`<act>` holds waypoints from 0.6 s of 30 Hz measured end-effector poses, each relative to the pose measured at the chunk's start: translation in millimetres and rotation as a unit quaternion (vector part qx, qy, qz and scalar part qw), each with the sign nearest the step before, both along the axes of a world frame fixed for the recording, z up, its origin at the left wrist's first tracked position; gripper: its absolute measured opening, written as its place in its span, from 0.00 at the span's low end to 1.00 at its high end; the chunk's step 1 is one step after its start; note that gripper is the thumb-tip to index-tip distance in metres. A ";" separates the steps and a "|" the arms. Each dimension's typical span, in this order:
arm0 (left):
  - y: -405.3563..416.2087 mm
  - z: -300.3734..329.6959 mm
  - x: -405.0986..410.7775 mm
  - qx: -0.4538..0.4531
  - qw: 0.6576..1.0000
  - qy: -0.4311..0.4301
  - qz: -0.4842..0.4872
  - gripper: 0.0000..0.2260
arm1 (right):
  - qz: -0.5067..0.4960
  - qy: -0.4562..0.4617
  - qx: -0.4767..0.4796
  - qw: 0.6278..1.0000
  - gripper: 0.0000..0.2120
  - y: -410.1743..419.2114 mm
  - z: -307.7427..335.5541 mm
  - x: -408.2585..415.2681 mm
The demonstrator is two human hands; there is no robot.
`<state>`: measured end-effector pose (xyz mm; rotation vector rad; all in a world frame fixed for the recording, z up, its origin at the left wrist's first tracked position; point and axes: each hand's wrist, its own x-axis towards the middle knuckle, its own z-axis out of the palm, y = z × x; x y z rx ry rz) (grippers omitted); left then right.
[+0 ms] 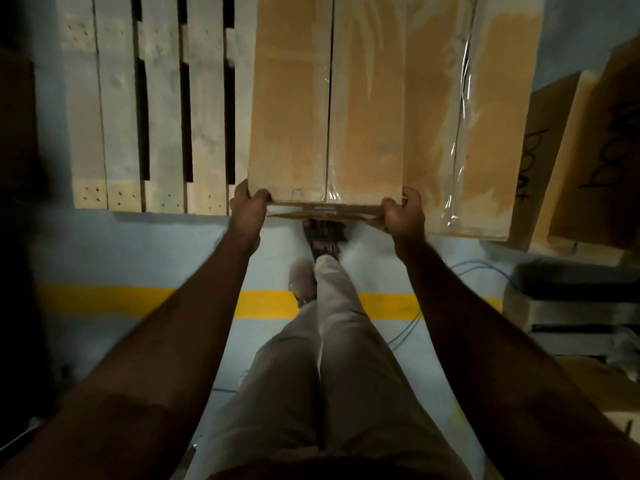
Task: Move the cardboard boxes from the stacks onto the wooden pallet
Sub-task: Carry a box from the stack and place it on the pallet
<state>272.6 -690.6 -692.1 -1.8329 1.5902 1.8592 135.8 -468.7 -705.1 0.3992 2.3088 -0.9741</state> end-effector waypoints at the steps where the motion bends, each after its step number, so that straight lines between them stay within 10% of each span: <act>1: 4.7 -8.3 3.9 0.001 1.000 0.002 0.002 0.22 | -0.003 0.005 -0.001 1.000 0.23 3.5 -7.8 4.5; 18: 31.7 -75.9 37.9 0.007 1.000 0.000 -0.029 0.25 | 0.032 0.088 0.034 0.995 0.18 29.3 -81.3 38.2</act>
